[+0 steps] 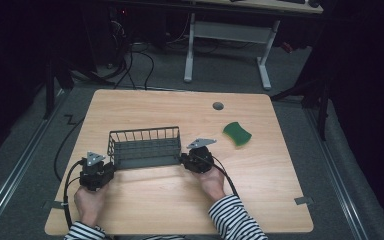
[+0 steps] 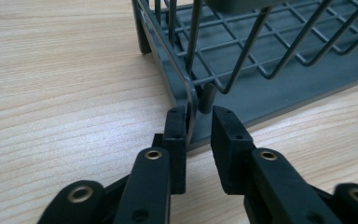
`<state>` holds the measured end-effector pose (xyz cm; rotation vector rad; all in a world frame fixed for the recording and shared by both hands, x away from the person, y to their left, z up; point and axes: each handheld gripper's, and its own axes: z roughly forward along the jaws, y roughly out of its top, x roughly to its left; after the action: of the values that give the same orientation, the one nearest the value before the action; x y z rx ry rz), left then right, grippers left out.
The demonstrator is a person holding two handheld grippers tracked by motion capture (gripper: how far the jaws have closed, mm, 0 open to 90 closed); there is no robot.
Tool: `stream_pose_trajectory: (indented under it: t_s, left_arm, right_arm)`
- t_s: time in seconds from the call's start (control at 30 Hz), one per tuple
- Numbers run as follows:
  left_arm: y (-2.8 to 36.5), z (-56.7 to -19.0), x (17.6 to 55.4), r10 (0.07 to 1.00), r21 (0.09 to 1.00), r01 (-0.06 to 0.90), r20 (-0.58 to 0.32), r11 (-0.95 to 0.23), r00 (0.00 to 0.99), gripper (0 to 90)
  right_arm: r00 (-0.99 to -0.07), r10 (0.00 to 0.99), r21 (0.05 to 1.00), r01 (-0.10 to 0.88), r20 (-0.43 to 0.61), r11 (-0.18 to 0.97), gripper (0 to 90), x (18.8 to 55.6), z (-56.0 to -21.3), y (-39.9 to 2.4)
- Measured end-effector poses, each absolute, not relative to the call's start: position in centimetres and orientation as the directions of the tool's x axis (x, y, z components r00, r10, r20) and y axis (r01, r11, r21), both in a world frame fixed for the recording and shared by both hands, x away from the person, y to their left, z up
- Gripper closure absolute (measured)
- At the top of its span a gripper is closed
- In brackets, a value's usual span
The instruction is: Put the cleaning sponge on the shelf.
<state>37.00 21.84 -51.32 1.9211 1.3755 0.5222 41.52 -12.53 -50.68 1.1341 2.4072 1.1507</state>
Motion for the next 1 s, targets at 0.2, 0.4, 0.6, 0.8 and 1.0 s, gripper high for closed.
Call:
stream_pose_trajectory:
  t_s: [0.2, 0.4, 0.6, 0.8, 1.0]
  left_arm:
    - [22.2, -51.3, 36.8, 0.935, 0.747, 0.643, -0.085, -0.168, 0.343, 84.8]
    - [22.2, -51.3, 36.7, 0.931, 0.75, 0.64, -0.095, -0.166, 0.352, 86.0]
    - [22.1, -51.3, 36.5, 0.928, 0.75, 0.636, -0.083, -0.182, 0.364, 86.5]
    - [21.9, -51.3, 36.5, 0.92, 0.75, 0.632, -0.082, -0.196, 0.383, 86.7]
    - [21.4, -51.1, 36.1, 0.914, 0.759, 0.617, -0.073, -0.208, 0.398, 86.8]
  right_arm:
    - [-0.675, 0.733, 0.741, 0.531, 0.077, 0.411, 85.0, 41.3, -50.8, -12.3]
    - [-0.678, 0.733, 0.742, 0.521, 0.059, 0.422, 85.8, 41.2, -50.8, -12.4]
    - [-0.68, 0.732, 0.74, 0.515, 0.046, 0.432, 86.2, 41.0, -50.8, -12.4]
    - [-0.679, 0.733, 0.738, 0.512, 0.036, 0.439, 86.5, 40.9, -50.7, -12.7]
    - [-0.683, 0.73, 0.735, 0.505, 0.021, 0.451, 86.5, 40.3, -50.4, -13.2]
